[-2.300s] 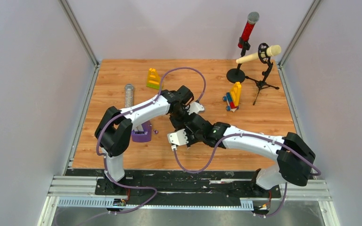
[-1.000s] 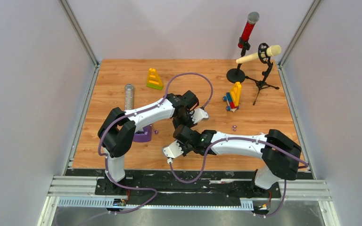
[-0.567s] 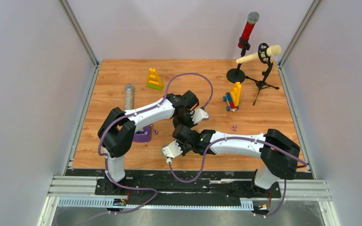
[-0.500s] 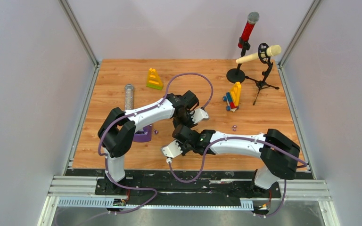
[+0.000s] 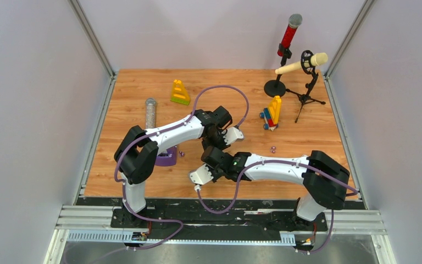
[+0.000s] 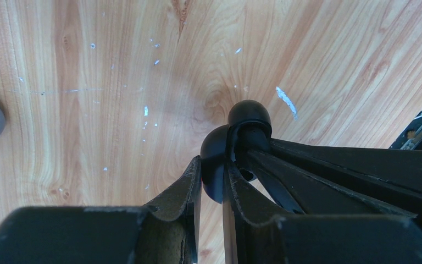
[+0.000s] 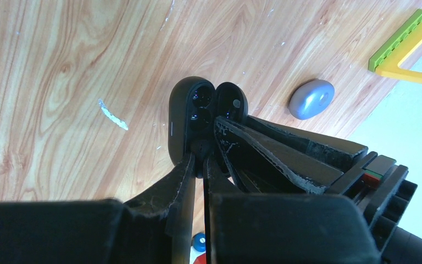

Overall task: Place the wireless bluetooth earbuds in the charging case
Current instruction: Place the earbud in the charging case.

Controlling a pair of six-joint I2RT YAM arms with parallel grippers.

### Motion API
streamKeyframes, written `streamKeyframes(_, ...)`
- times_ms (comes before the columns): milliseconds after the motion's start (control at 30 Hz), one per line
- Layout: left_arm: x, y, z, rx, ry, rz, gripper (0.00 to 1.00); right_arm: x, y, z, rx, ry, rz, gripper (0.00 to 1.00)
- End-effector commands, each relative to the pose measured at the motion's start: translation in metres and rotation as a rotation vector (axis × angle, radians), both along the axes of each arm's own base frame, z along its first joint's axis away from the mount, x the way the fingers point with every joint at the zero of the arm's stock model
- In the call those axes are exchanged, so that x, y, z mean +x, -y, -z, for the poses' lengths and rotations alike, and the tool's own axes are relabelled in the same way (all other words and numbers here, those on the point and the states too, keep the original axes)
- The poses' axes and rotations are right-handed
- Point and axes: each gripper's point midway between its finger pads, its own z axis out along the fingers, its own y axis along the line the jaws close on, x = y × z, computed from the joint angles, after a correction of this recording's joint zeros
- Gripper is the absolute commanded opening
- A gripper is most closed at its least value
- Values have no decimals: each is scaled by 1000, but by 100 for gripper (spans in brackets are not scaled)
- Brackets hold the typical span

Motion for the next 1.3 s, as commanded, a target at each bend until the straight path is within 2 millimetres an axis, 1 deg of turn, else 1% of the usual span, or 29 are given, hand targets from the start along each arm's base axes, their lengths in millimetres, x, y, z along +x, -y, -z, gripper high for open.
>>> streamKeyframes(0, 0, 5, -10, -31, 25, 33, 18, 3, -1, -4, 7, 27, -2, 9)
streamKeyframes(200, 4, 6, -12, -33, 46, 22, 18, 1, -3, -6, 20, 4, 6, 11)
streamKeyframes(333, 4, 6, -13, -36, 49, 22, 18, 1, -2, -2, 11, -1, 14, 16)
streamKeyframes(467, 4, 6, -14, -39, 51, 20, 18, 2, -3, -4, 18, 2, 18, 21)
streamKeyframes(733, 3, 5, -13, -37, 49, 21, 18, 6, -8, -14, 42, 13, 28, 25)
streamKeyframes(1033, 4, 6, -15, -42, 52, 21, 18, 13, -17, -28, 90, 22, 56, 28)
streamKeyframes(1133, 4, 6, -15, -42, 54, 21, 18, 15, -17, -30, 97, 25, 63, 28)
streamKeyframes(1267, 3, 5, -14, -40, 54, 23, 18, 22, -16, -39, 108, 48, 78, 28)
